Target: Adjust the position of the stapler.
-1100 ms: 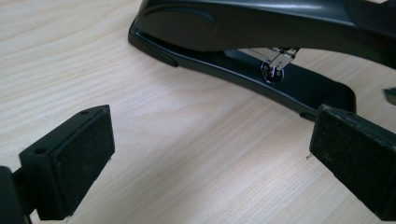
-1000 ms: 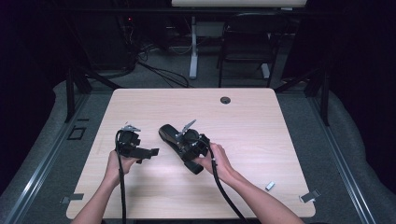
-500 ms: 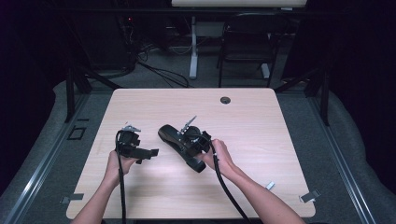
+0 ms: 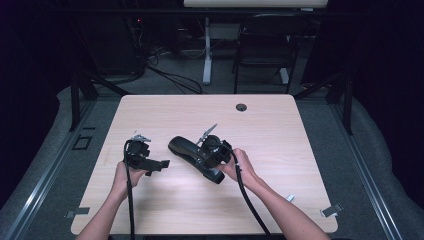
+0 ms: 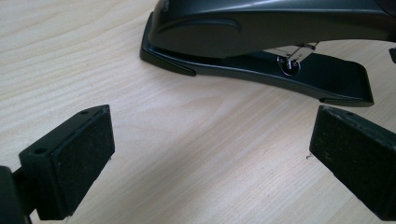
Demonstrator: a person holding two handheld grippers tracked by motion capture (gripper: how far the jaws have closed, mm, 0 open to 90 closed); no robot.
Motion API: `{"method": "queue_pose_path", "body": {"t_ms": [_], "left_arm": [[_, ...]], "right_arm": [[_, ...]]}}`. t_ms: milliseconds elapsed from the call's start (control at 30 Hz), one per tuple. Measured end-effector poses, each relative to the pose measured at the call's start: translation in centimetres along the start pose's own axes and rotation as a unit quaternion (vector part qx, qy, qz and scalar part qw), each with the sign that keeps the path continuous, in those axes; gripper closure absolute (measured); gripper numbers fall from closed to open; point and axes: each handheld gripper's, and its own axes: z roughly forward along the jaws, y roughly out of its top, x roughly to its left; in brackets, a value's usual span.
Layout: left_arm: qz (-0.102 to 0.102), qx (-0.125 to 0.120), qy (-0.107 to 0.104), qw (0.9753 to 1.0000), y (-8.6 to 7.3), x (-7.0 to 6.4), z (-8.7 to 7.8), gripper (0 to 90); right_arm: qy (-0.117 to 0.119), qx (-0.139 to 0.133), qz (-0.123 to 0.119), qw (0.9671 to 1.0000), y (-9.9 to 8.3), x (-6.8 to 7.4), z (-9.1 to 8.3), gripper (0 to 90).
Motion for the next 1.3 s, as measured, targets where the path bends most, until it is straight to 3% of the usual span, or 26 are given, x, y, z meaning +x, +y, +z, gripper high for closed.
{"method": "queue_pose_path", "body": {"t_ms": [633, 1067, 1300], "left_arm": [[0.008, 0.007, -0.001, 0.9999, 0.0, -0.3, 0.3, 0.3], [0.009, 0.007, 0.002, 0.9999, 0.0, 0.0, 0.1, 0.3], [0.015, 0.012, 0.003, 0.9998, 0.0, -0.2, 0.4, 0.2]], "right_arm": [[0.050, -0.002, -0.075, 0.9959, -4.8, 0.4, -2.4, 55.7], [0.071, -0.002, -0.092, 0.9932, -6.1, 0.1, -3.2, 55.6], [0.080, 0.009, -0.118, 0.9897, -6.6, -0.1, -3.5, 55.6]]}}
